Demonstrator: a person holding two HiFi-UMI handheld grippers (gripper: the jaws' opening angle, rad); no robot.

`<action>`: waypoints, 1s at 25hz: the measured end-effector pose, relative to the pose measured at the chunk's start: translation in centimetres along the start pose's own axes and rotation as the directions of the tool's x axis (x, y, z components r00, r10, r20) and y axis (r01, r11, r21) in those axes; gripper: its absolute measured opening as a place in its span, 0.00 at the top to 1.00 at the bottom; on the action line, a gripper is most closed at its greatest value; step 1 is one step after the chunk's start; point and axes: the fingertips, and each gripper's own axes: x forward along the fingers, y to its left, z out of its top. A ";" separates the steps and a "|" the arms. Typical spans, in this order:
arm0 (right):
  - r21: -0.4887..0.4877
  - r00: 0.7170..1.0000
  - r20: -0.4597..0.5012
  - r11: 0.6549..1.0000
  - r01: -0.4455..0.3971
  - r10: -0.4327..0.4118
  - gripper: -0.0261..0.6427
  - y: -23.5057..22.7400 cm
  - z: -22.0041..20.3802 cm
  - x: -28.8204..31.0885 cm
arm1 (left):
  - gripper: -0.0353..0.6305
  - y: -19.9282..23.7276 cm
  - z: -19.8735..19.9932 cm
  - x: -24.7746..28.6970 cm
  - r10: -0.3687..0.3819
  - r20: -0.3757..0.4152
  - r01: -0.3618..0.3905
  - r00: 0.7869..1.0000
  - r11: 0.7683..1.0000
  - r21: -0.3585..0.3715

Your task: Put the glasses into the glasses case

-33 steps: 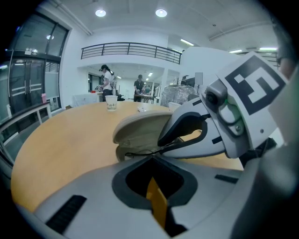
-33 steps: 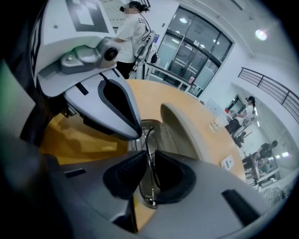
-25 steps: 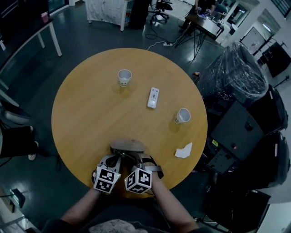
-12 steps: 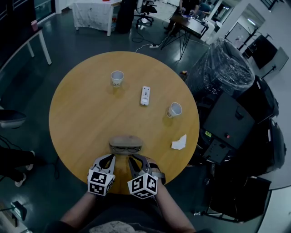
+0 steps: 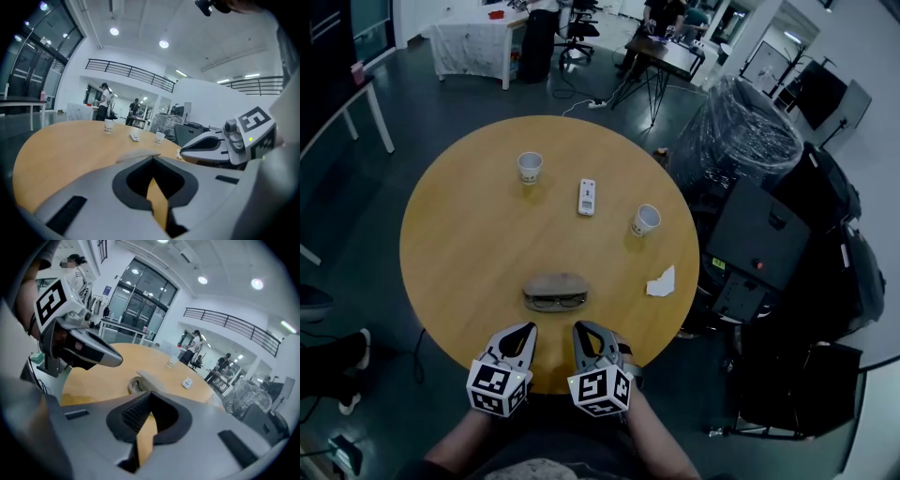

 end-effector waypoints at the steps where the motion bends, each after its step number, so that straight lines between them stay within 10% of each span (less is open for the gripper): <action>1: 0.036 1.000 0.002 0.999 -0.004 0.004 0.98 0.0 -0.1 -0.3 | 0.94 -0.4 0.0 -0.2 -0.006 0.004 0.006 1.000 1.000 -0.002; 13: 0.228 0.998 0.054 0.974 0.011 -0.024 0.98 -2.0 -4.0 -9.1 | 0.94 -7.8 -1.2 -2.9 0.012 0.019 -0.012 1.000 1.000 0.022; 25: 0.149 0.988 0.154 0.989 0.009 -0.032 0.98 0.1 -7.5 -19.7 | 0.94 -17.6 -3.4 -7.6 0.061 0.093 -0.062 0.994 0.998 0.010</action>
